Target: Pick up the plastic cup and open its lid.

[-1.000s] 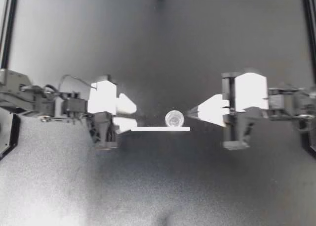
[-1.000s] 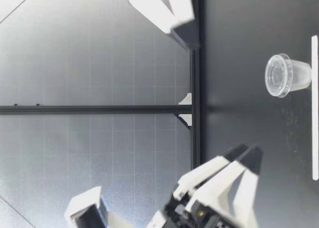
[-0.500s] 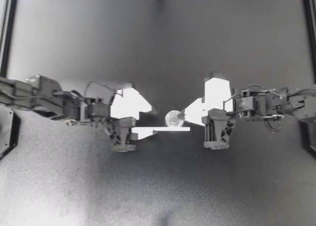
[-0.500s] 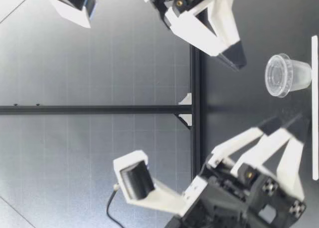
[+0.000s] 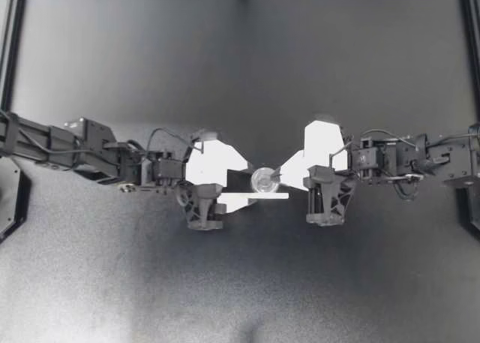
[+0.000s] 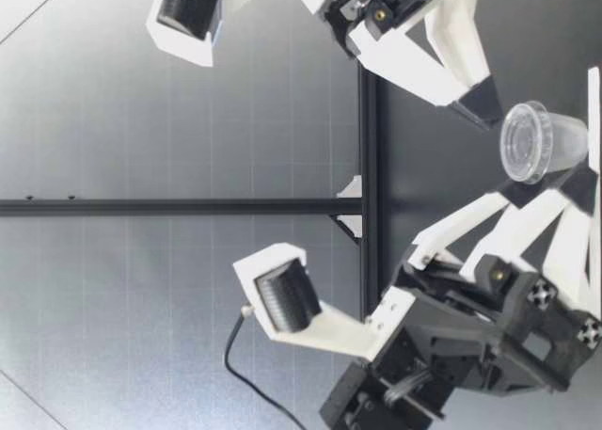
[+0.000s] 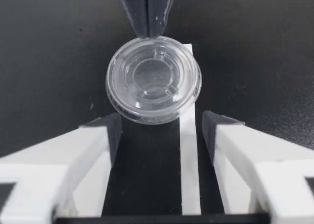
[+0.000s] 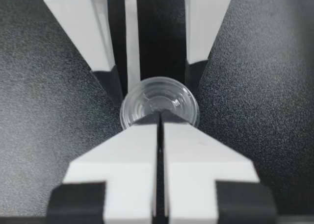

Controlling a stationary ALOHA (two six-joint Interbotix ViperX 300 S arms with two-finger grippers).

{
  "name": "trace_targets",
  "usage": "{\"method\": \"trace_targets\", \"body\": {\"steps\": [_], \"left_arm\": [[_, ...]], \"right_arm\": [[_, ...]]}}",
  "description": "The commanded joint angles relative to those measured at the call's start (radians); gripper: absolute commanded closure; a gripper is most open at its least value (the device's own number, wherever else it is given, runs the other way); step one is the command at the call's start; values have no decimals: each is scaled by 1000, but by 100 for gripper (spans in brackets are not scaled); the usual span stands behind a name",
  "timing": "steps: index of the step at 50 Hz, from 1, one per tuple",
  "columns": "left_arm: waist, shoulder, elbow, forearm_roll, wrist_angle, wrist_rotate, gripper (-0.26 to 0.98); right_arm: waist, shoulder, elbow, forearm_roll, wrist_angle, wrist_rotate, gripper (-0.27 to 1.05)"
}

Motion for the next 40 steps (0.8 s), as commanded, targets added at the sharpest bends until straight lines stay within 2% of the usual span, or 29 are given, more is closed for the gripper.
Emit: {"method": "trace_targets", "body": {"steps": [1,23,40], "left_arm": [[9,-12,-21,-2,-11,2,16],[11,8,-37,-2,-11,0,16],[11,32,-71,-3,3,-3,18]], "right_arm": [[-12,-6,-17,3,-5,2,95],[-14,38,-20,21,44,3,95],[-9,80,-64,21,44,3,95]]}}
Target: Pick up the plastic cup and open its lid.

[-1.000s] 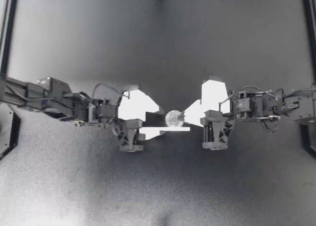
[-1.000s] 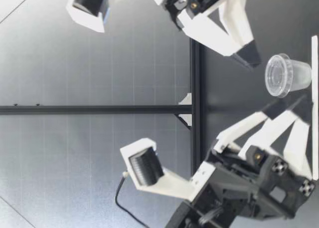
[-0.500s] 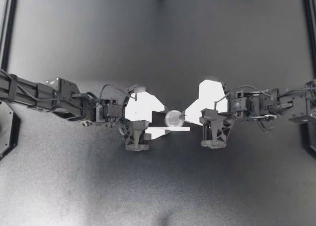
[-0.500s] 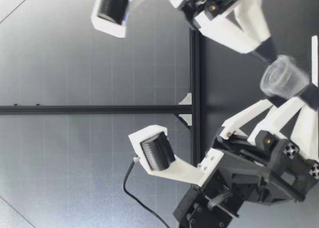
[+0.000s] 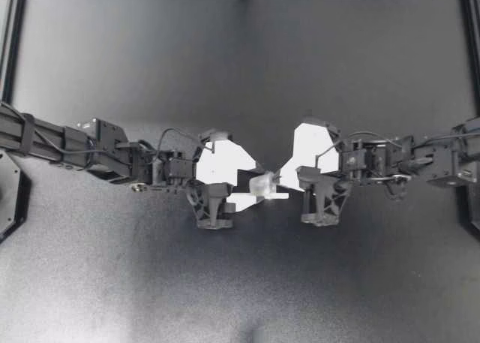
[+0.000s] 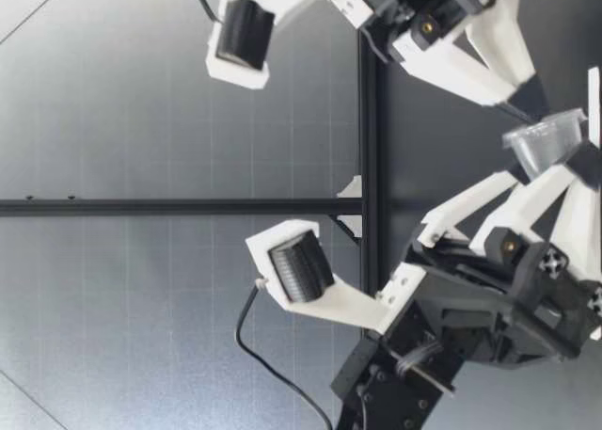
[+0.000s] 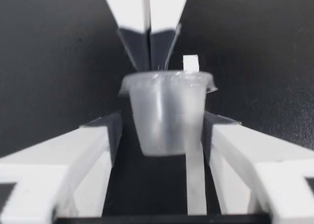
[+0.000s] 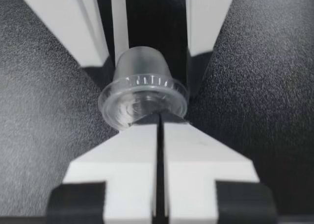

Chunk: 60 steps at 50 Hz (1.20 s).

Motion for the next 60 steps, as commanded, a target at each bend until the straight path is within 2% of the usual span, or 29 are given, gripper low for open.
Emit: {"method": "trace_targets", "body": {"steps": [1,26,30,36,41,48,54,60], "left_arm": [[5,-14,-18,-5,-3,-3,18],[9,-18,-17,-6,-3,-8,49],[11,-34,-5,-6,-9,-8,49],[8,-77,25,-6,-28,-11,49],[5,-141,69,-6,-84,-18,49],[3,-247,143,-6,-218,-63,49],[3,-310,202,-6,-379,-121,49],[5,-322,239,-6,-558,-206,49]], "right_arm": [[-5,0,-26,0,-5,2,95],[0,-15,-14,0,-2,3,95],[0,-57,0,0,0,2,95],[3,-204,25,-2,-3,-6,95],[14,-351,38,-31,-29,-26,95],[20,-522,75,-143,-143,-80,94],[20,-589,117,-227,-250,-178,92],[20,-617,140,-233,-314,-350,86]]}}
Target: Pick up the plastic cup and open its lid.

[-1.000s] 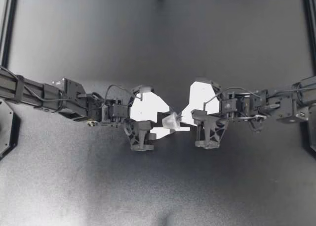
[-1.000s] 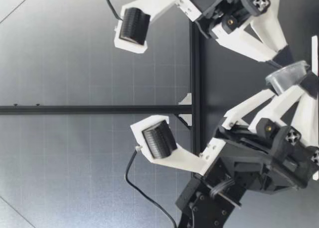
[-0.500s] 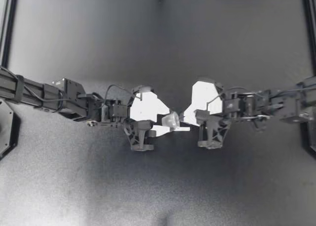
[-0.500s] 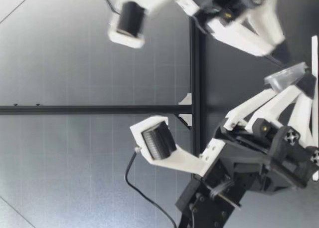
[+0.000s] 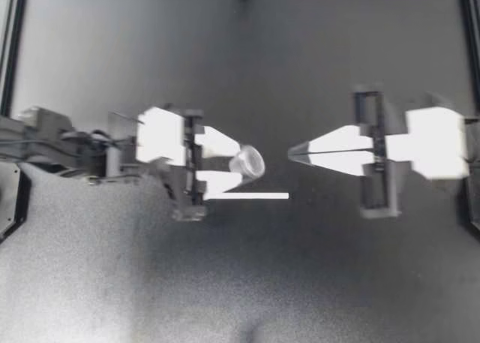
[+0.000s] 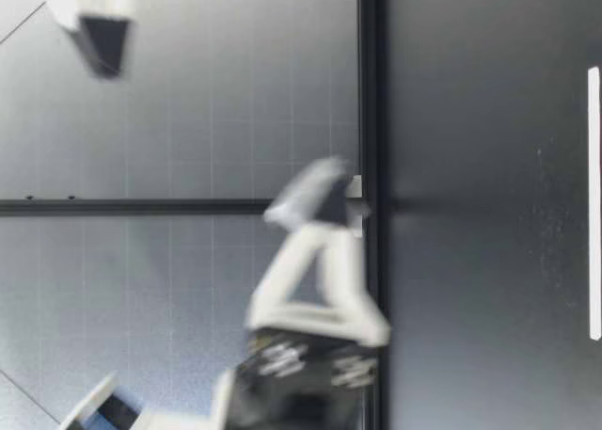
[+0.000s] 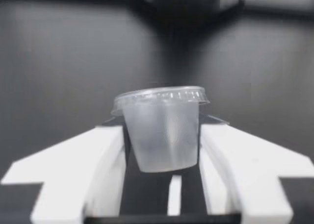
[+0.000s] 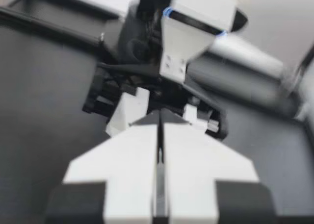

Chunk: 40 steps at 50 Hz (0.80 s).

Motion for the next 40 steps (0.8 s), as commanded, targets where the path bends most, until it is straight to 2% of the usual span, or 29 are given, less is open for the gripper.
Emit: {"method": "trace_targets", "body": {"steps": [1,5,9,17,24,33,40], "left_arm": [[0,-32,8,0,-140,-52,49],[0,-23,5,0,-209,-109,49],[0,-21,2,0,-247,-160,49],[0,-17,-9,0,-258,-210,49],[-5,-6,-18,0,-262,-216,49],[-6,-3,-25,0,-262,-216,49],[-6,-2,-25,0,-262,-216,49]], "right_arm": [[5,-20,-2,-3,-40,-103,84],[5,-11,-2,-3,-41,-209,76],[3,8,-5,-2,-40,-307,62],[3,64,-6,32,-57,-497,28],[3,126,-15,91,-120,-614,26],[3,215,-35,215,-201,-787,26],[3,249,-51,247,-222,-834,26]]}}
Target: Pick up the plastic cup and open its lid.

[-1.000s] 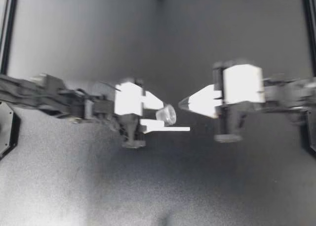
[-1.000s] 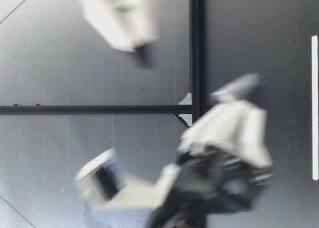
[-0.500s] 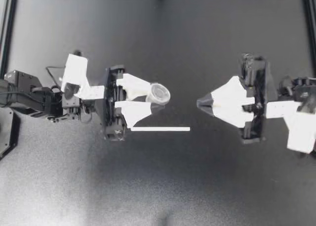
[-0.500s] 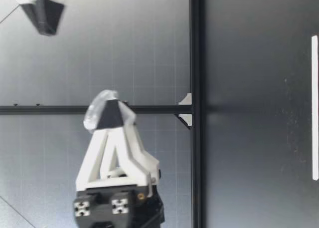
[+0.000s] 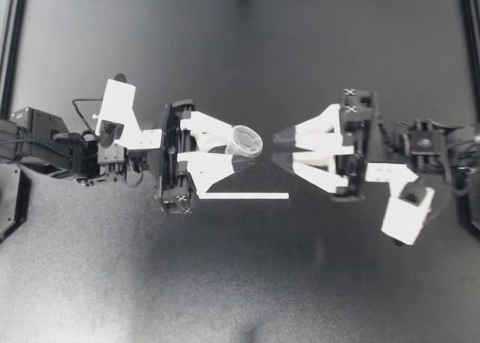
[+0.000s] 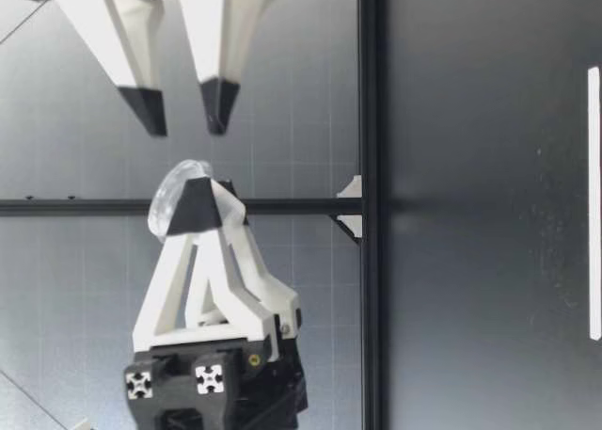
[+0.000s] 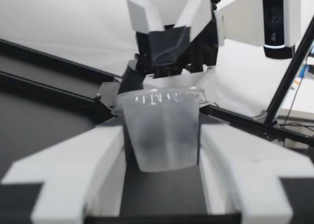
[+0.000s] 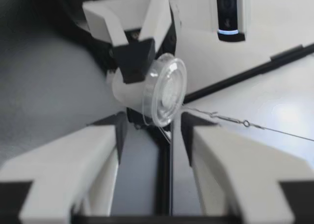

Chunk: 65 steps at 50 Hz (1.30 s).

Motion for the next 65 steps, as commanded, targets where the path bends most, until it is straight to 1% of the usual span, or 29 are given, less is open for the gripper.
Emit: {"method": "trace_targets", "body": {"steps": [1,14,21,29,38,42,45,46,49,54,55,60,65], "left_arm": [[-2,-12,-18,2,-9,-2,49],[-2,0,-20,2,-9,-2,49],[-5,11,-18,3,-9,2,49],[-8,20,-18,5,-5,9,49],[-8,21,-14,6,-5,14,49],[-9,20,-11,20,3,29,49],[-9,20,-9,49,31,64,49],[-9,20,-11,54,49,87,49],[-11,17,-14,55,101,137,49],[-14,-2,-17,54,164,190,49],[-14,-6,-15,54,172,195,49],[-14,-32,2,54,189,216,49],[-14,-54,26,54,189,242,49]], "right_arm": [[2,6,-29,14,-18,-5,26],[2,41,-60,25,-23,-5,26],[-2,31,-58,60,-25,-9,26],[-6,-3,-40,83,-35,-12,26],[-29,-84,17,101,-89,0,26],[-28,-98,37,106,-91,25,26],[-17,-97,52,124,-87,92,26],[-12,-95,55,138,-84,141,26],[-2,-92,57,166,-74,281,26],[0,-97,55,164,-32,540,27],[0,-100,55,163,-18,607,27],[0,-109,60,158,25,821,27],[0,-115,69,144,57,936,27]]}}
